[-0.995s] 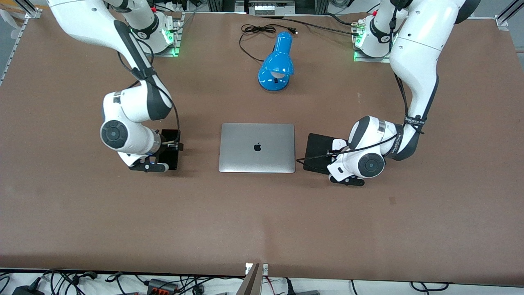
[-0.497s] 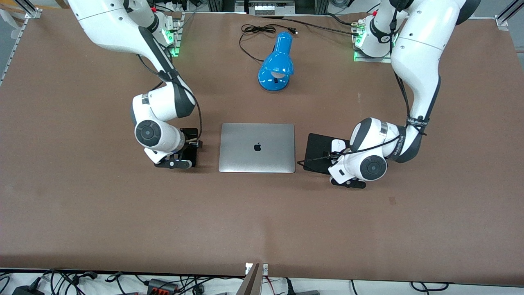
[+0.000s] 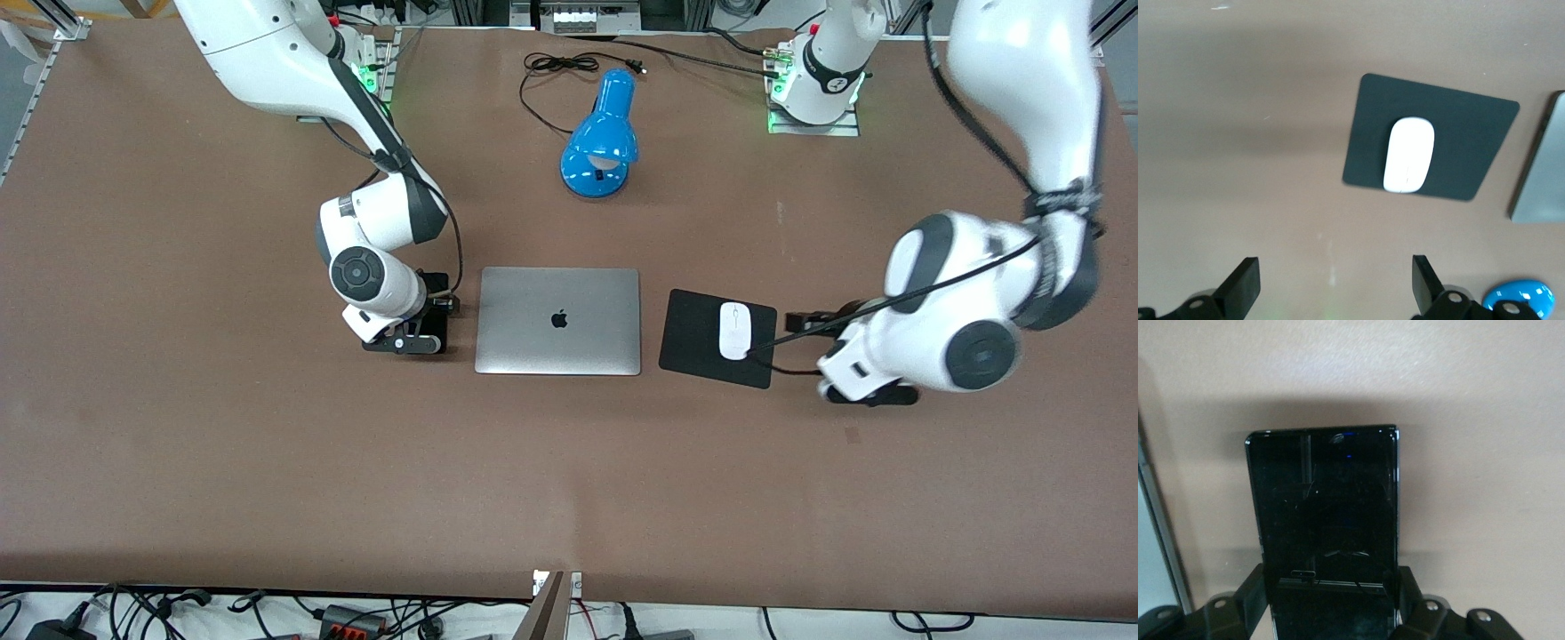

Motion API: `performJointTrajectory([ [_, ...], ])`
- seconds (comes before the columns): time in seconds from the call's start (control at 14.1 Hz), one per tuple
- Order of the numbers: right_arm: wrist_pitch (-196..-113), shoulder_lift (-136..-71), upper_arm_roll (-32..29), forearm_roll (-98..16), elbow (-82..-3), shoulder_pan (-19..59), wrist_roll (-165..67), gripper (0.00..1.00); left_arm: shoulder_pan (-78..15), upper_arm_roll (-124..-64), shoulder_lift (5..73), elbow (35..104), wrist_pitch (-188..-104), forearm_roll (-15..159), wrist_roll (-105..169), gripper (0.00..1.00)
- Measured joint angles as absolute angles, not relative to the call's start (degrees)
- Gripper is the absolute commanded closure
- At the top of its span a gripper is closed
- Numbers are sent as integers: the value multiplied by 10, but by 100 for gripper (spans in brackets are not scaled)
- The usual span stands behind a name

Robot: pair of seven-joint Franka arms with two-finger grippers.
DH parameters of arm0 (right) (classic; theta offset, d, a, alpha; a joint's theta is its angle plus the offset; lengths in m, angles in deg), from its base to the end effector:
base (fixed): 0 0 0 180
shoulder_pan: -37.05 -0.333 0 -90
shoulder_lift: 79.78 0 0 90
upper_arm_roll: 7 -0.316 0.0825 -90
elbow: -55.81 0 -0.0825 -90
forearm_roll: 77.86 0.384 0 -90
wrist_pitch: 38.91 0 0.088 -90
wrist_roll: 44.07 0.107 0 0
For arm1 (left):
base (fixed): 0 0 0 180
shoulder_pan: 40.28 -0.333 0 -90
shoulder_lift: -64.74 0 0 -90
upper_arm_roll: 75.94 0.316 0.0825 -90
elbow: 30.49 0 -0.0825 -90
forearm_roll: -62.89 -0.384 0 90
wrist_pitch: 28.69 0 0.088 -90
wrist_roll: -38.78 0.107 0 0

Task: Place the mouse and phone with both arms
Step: 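Release the mouse on the pad and raise the left gripper away, then set the phone beside the laptop and open the right gripper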

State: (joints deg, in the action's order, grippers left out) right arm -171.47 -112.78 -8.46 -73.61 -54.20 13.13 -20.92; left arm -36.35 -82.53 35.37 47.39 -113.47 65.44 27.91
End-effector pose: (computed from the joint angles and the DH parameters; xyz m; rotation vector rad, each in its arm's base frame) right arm 0.5465 0.2605 0.1750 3.1105 -0.0297 -0.3005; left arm 0.6488 -0.1119 0.4025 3.0503 0.0219 -0.6200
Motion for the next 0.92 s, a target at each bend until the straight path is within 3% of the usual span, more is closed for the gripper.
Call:
performJointTrajectory([
  [0.21, -1723, -1133, -84, -736, -543, 129, -208, 68, -372, -826, 453, 467, -1055, 652, 279, 0],
  [0.28, -1725, -1135, -84, -736, -543, 128, -208, 56, -373, -825, 486, 467, -1023, 651, 278, 0],
  [0.36, -1726, -1136, -85, -736, -543, 127, -207, 6, -376, -825, 510, 468, -1001, 651, 278, 0],
  [0.43, -1726, -1136, -85, -736, -543, 126, -205, 0, -380, -825, 525, 471, -992, 650, 278, 0],
  [0.64, -1728, -1133, -83, -736, -540, 126, -203, 0, -387, -826, 535, 491, -997, 650, 278, 0],
  [0.92, -1693, -1093, -72, -736, -510, 131, -203, 0, -386, -841, 637, 669, -1136, 651, 275, 0],
])
